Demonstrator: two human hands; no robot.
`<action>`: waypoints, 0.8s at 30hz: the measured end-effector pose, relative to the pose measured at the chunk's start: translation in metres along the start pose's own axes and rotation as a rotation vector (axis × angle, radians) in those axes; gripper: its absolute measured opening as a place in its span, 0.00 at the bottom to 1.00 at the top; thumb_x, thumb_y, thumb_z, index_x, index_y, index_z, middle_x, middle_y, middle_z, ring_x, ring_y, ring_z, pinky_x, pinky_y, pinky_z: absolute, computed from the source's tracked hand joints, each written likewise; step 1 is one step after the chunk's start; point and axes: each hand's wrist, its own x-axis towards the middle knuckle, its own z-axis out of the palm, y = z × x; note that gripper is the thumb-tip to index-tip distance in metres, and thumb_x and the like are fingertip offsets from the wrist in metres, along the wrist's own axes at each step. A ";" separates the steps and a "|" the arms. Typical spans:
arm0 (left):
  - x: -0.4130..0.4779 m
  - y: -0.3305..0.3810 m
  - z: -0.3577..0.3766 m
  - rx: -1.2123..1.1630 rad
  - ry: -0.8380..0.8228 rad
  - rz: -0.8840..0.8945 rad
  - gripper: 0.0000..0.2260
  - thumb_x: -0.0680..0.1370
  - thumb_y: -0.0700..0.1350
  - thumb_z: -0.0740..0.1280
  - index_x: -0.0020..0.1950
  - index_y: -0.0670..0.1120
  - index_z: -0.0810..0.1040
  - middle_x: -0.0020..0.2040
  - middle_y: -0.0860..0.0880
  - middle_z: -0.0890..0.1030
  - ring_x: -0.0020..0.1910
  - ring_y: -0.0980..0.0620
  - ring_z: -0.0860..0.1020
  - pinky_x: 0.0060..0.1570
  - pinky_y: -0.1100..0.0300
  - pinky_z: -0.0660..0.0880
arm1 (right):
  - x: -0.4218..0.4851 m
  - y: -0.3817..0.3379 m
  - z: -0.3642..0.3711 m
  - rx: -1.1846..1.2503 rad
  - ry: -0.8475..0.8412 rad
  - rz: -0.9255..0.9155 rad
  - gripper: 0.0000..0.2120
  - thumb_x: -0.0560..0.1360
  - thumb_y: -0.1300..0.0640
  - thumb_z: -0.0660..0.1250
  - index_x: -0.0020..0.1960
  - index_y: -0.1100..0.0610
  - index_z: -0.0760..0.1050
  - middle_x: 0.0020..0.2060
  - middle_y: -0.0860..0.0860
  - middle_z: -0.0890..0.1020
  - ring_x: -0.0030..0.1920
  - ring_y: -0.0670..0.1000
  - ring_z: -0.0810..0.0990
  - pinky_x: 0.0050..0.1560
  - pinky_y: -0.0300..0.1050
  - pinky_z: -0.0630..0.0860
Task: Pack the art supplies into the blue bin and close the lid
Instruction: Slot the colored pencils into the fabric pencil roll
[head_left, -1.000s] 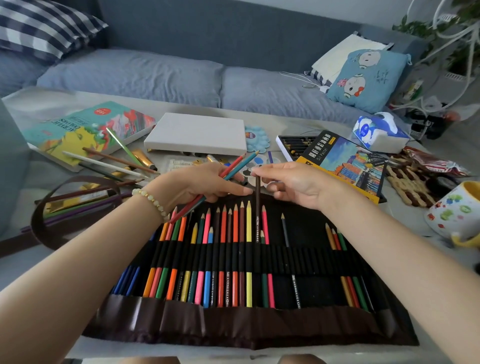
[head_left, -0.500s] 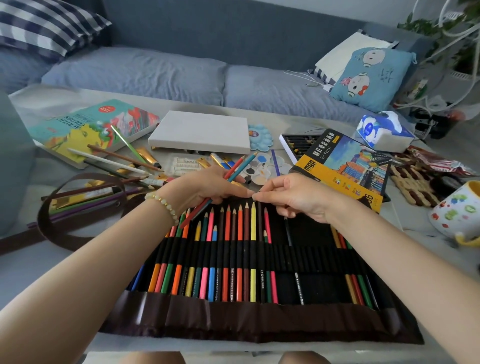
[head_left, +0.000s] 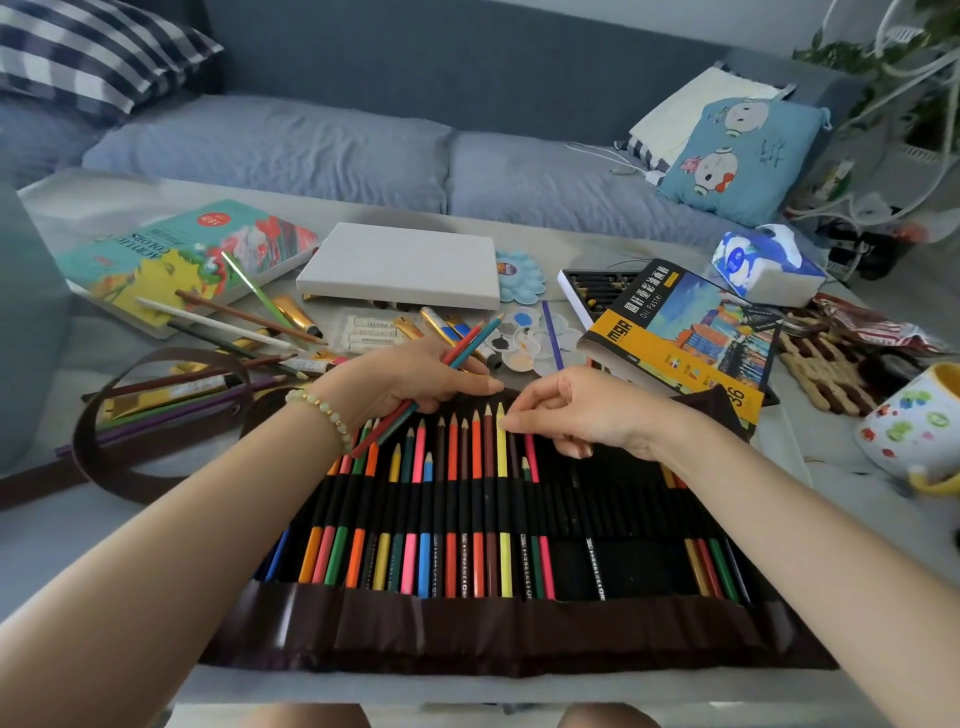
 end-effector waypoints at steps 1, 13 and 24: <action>-0.001 0.001 0.000 -0.008 0.003 0.008 0.14 0.77 0.53 0.66 0.56 0.45 0.77 0.30 0.51 0.70 0.25 0.57 0.64 0.26 0.66 0.63 | 0.001 -0.001 -0.001 0.002 0.051 -0.007 0.12 0.72 0.49 0.70 0.50 0.55 0.80 0.25 0.47 0.73 0.22 0.44 0.68 0.23 0.34 0.65; -0.016 0.029 0.017 -0.171 -0.231 0.244 0.16 0.83 0.50 0.53 0.62 0.44 0.75 0.49 0.47 0.83 0.28 0.59 0.69 0.27 0.69 0.68 | 0.004 -0.001 -0.018 0.766 0.419 -0.036 0.07 0.74 0.50 0.69 0.44 0.54 0.79 0.30 0.46 0.76 0.26 0.42 0.74 0.25 0.32 0.70; 0.008 0.035 0.029 0.641 -0.062 0.199 0.14 0.81 0.53 0.59 0.44 0.47 0.79 0.38 0.52 0.77 0.38 0.54 0.75 0.39 0.61 0.67 | -0.020 0.031 -0.053 0.709 0.486 -0.126 0.06 0.78 0.58 0.62 0.49 0.56 0.78 0.39 0.51 0.86 0.38 0.48 0.85 0.34 0.35 0.79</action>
